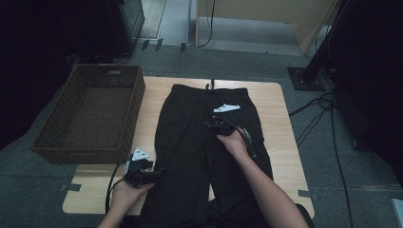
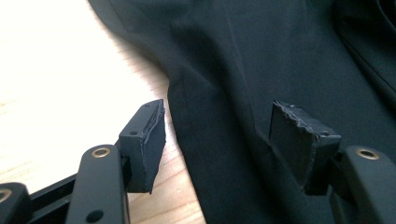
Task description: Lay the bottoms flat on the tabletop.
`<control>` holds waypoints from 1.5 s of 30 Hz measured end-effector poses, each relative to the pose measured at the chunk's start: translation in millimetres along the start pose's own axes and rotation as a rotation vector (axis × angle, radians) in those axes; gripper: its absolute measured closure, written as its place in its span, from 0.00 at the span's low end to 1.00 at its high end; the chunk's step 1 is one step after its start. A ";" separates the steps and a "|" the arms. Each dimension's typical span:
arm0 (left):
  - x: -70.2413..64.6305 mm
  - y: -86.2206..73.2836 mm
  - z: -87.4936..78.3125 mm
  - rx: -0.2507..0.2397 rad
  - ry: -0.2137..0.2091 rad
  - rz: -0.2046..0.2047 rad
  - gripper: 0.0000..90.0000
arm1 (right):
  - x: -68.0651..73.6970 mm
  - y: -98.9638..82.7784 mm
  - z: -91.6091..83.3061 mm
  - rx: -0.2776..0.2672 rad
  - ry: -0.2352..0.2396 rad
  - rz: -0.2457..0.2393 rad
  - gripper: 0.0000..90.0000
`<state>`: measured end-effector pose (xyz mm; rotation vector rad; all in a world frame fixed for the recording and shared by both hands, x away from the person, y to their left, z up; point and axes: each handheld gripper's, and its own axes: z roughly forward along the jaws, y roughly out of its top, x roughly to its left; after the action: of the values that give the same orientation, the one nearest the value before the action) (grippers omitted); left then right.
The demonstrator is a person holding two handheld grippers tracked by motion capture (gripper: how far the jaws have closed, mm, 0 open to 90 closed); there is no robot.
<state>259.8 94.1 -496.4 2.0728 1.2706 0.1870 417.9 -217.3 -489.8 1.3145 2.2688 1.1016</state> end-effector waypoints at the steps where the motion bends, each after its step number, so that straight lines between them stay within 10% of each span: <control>1: -0.1 -0.4 -0.1 0.001 0.002 0.000 0.41 | 0.7 3.4 2.8 0.005 -0.003 -0.002 0.51; 27: -1.5 -3.4 0.1 0.023 -0.003 0.025 0.42 | 47.8 68.9 94.3 0.060 0.059 0.004 0.38; 45: -2.5 -4.7 0.1 0.045 0.021 0.039 0.51 | 94.8 93.4 147.4 0.115 0.010 -0.091 0.28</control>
<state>255.2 93.4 -498.8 2.1403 1.2574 0.1999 509.8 -42.1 -507.3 1.2365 2.4052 0.9625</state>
